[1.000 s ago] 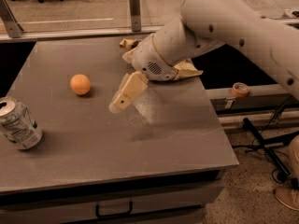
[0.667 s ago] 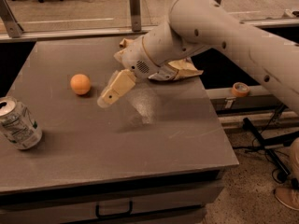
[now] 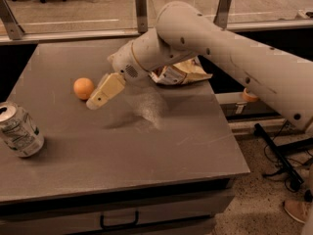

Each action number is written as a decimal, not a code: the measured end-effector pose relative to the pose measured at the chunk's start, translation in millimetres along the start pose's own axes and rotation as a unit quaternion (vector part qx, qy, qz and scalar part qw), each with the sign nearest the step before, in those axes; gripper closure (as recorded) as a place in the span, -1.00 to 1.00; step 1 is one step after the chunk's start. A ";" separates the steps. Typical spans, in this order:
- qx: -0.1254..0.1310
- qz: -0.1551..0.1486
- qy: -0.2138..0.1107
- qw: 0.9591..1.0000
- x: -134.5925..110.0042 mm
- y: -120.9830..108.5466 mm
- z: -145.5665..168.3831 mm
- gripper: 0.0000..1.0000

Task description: Pick orange

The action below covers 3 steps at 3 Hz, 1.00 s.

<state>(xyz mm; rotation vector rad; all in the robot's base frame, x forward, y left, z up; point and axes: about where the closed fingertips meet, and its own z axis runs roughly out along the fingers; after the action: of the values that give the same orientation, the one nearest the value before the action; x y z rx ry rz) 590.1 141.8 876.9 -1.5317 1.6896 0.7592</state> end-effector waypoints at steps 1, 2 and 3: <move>-0.003 -0.004 -0.004 1.000 -3.8 -8.4 20.7 -1.00; -0.014 -0.007 -0.007 1.000 -8.9 -10.0 38.7 -1.00; -0.028 -0.015 -0.009 0.999 -14.0 -6.7 54.1 -0.67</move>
Offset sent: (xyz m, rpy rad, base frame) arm 0.0219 0.0514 -0.0197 0.0212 0.0078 0.0482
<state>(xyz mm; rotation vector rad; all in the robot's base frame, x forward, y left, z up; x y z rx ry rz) 603.9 193.0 858.1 -1.5812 1.6403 0.8087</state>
